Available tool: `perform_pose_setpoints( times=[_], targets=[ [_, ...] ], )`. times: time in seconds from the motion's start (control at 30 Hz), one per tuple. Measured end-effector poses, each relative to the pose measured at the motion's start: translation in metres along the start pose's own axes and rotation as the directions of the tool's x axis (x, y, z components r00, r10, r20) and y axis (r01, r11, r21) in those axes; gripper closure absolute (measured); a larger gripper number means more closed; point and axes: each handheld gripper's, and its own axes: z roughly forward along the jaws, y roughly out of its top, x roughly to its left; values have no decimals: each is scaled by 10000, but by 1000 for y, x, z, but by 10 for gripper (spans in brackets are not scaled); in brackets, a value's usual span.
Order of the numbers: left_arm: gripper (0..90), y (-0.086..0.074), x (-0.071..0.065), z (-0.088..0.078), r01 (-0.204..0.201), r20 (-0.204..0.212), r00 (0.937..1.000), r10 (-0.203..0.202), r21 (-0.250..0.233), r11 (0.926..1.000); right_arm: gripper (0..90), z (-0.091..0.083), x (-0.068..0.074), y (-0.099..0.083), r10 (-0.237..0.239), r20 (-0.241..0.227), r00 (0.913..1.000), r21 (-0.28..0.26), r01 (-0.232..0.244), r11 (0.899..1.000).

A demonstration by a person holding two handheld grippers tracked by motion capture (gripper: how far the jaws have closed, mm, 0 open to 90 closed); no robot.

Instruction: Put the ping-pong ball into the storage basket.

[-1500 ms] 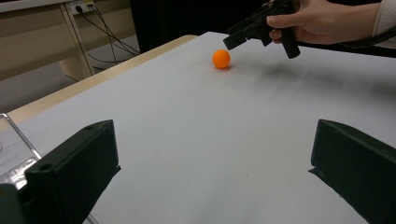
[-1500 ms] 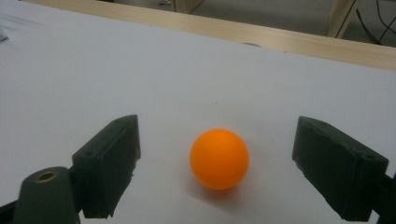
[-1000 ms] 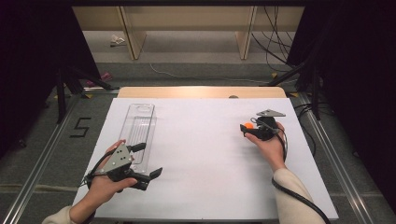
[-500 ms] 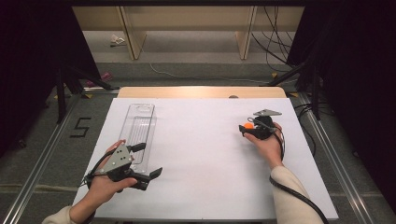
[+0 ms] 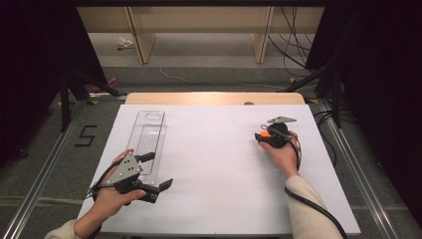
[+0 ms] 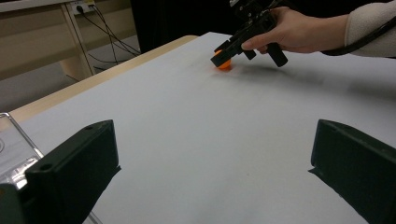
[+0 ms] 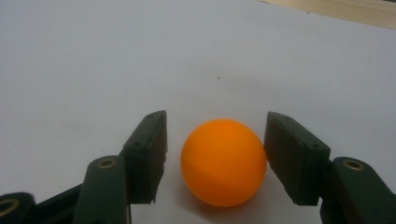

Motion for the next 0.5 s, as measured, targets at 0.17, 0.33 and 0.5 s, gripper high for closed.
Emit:
perform_pose_setpoints(
  times=[0.17,0.33,0.5],
  targets=[
    [3,0,0,0,1,13,10000,-1,-4,10000,457,2,-1,-1,37,34,10000,121,-38,9999],
    [3,0,0,0,-6,0,10000,6,0,10000,508,3,-2,-2,54,79,10000,251,-55,9997],
    [3,0,0,0,-9,2,10000,9,1,10000,512,3,-1,-1,-3,40,10000,254,2,9997]
  ],
)
